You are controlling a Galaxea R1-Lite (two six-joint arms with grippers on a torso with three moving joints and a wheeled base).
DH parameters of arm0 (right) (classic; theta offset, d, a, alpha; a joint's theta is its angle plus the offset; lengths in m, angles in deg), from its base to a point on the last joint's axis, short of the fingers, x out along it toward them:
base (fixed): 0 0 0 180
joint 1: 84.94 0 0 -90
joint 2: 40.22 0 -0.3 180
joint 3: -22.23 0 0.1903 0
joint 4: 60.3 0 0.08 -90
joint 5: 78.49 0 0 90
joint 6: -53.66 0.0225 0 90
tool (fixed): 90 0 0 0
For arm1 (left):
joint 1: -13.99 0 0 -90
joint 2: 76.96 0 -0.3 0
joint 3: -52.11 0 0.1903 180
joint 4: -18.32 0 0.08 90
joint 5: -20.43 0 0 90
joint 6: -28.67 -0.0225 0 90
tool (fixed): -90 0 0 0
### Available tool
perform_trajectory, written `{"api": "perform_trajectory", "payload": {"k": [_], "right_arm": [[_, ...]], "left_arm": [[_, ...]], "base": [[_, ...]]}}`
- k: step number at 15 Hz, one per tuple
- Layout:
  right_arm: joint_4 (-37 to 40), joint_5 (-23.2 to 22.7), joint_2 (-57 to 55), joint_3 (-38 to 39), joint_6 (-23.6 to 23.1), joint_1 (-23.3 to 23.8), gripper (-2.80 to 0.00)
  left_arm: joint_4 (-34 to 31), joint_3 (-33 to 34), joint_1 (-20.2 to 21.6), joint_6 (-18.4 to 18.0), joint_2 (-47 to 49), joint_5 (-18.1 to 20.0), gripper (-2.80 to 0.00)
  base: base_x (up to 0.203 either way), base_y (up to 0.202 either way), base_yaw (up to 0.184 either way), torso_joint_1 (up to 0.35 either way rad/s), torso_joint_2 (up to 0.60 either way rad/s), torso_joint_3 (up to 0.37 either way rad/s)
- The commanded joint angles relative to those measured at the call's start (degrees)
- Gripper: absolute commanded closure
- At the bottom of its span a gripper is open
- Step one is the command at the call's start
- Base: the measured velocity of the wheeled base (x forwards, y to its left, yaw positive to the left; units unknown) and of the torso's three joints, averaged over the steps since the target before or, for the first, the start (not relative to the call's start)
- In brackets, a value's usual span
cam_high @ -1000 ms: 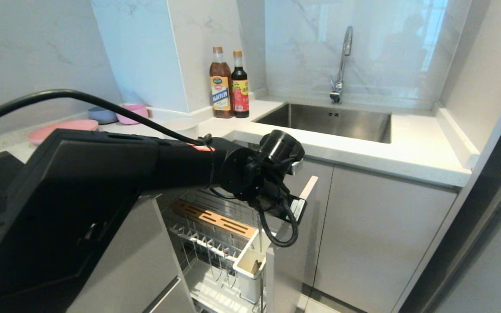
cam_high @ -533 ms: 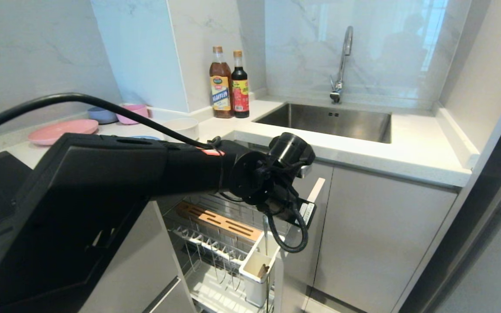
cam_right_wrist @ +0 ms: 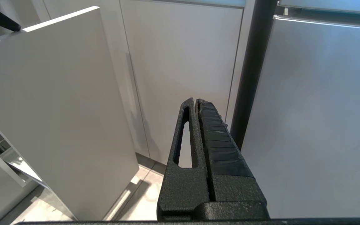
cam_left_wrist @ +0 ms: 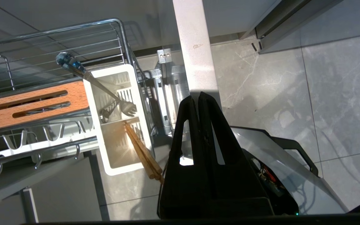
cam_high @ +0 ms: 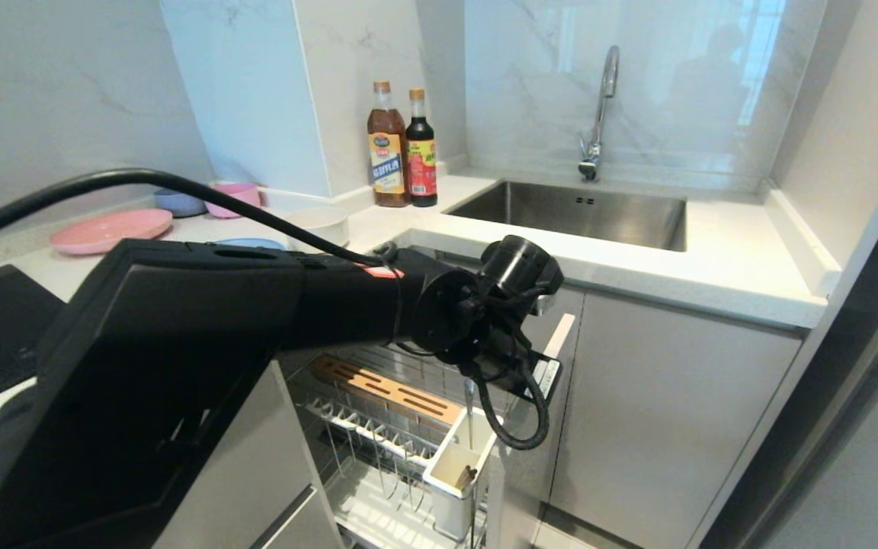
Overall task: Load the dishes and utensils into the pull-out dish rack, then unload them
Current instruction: Open the cupboard
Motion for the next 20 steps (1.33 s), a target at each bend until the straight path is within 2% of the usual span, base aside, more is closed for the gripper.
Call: {"api": "perform_trajectory", "payload": {"k": [1, 12, 20], "right_arm": [[0.0, 0.0, 0.0, 0.1, 0.0, 0.0, 0.00], [0.0, 0.0, 0.0, 0.1, 0.0, 0.0, 0.00], [0.0, 0.0, 0.0, 0.1, 0.0, 0.0, 0.00]], "left_arm": [[-0.2, -0.2, -0.4, 0.0, 1.0, 0.1, 0.00], [-0.3, -0.3, -0.6, 0.4, -0.8, 0.0, 0.00], [-0.5, 0.1, -0.5, 2.1, -10.5, -0.9, 0.00]], "base": [[0.000, 0.000, 0.000, 0.000, 0.00, 0.000], [0.000, 0.000, 0.000, 0.000, 0.00, 0.000], [0.000, 0.000, 0.000, 0.000, 0.00, 0.000]]}}
